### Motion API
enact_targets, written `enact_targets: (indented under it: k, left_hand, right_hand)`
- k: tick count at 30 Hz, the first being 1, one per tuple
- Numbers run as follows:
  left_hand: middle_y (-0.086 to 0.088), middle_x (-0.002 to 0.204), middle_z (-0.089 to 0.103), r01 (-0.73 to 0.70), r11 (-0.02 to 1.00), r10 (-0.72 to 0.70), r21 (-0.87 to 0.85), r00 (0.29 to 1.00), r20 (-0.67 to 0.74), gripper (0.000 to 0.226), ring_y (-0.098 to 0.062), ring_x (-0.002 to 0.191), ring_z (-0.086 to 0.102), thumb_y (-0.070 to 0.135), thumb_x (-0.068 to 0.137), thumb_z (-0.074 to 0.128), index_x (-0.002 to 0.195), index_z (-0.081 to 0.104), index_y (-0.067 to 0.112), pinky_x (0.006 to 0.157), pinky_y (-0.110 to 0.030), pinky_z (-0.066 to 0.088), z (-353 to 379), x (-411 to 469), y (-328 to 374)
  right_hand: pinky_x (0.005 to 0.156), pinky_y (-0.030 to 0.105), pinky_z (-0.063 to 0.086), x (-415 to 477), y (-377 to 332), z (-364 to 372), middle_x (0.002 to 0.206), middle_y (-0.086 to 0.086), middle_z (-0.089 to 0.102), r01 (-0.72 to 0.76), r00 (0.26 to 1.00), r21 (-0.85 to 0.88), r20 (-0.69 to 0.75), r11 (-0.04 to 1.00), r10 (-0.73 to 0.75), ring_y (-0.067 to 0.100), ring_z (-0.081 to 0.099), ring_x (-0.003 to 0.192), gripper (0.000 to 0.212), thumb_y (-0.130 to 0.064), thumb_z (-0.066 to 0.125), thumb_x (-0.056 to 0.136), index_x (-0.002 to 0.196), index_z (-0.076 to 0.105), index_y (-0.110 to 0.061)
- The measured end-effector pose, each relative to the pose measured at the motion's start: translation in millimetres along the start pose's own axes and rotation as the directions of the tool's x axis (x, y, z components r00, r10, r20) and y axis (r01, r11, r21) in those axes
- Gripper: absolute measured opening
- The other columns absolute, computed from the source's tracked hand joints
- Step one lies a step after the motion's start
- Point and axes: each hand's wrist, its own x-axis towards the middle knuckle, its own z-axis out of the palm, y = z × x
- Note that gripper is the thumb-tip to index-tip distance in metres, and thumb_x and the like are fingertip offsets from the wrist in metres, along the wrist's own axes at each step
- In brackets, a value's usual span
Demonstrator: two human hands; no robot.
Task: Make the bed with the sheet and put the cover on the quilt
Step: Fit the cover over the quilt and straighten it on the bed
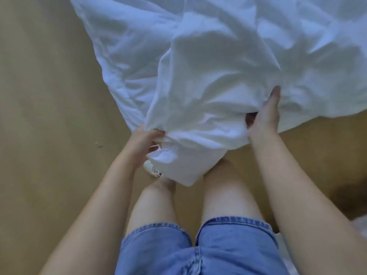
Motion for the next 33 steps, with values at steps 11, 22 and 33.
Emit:
enact_targets:
  k: [11, 22, 33]
  left_hand:
    - [-0.007, 0.074, 0.065, -0.218, 0.951, 0.113, 0.219, 0.905, 0.409, 0.016, -0.018, 0.065, 0.064, 0.018, 0.092, 0.054, 0.091, 0.064, 0.006, 0.064, -0.028, 0.052, 52.6, 61.8, 207.4]
    - [-0.010, 0.104, 0.067, 0.104, 0.993, -0.115, 0.050, 0.852, 0.511, 0.054, -0.025, 0.086, 0.069, 0.056, 0.096, 0.027, 0.114, 0.058, 0.016, 0.074, -0.038, 0.056, 22.2, 109.4, 250.8]
    - [-0.007, 0.089, 0.069, -0.003, 0.977, 0.085, -0.212, 0.922, 0.377, 0.025, -0.026, 0.086, 0.065, 0.012, 0.090, 0.044, 0.107, 0.062, 0.010, 0.088, -0.041, 0.048, -65.3, 167.4, 382.4]
  right_hand:
    - [0.098, 0.036, 0.035, -36.8, 26.8, 135.4, 0.130, 0.015, 0.042, 0.604, 0.787, -0.729, 0.482, 0.322, -0.384, 0.031, 0.040, 0.118, 0.082, -0.037, 0.073, 0.073, 0.137, 0.034, -0.003]
    - [0.055, 0.027, 0.032, -88.6, 26.3, 147.3, 0.057, -0.006, 0.044, 0.287, 0.775, -0.628, 0.596, 0.723, 0.210, 0.007, 0.038, 0.054, 0.025, -0.001, 0.045, 0.081, 0.060, 0.045, -0.015]
    - [0.077, 0.030, 0.043, -59.2, -13.9, 246.3, 0.114, 0.007, 0.062, 0.138, 0.987, -0.961, 0.153, 0.239, 0.043, 0.028, 0.057, 0.107, 0.018, -0.012, 0.052, 0.086, 0.098, 0.057, -0.025]
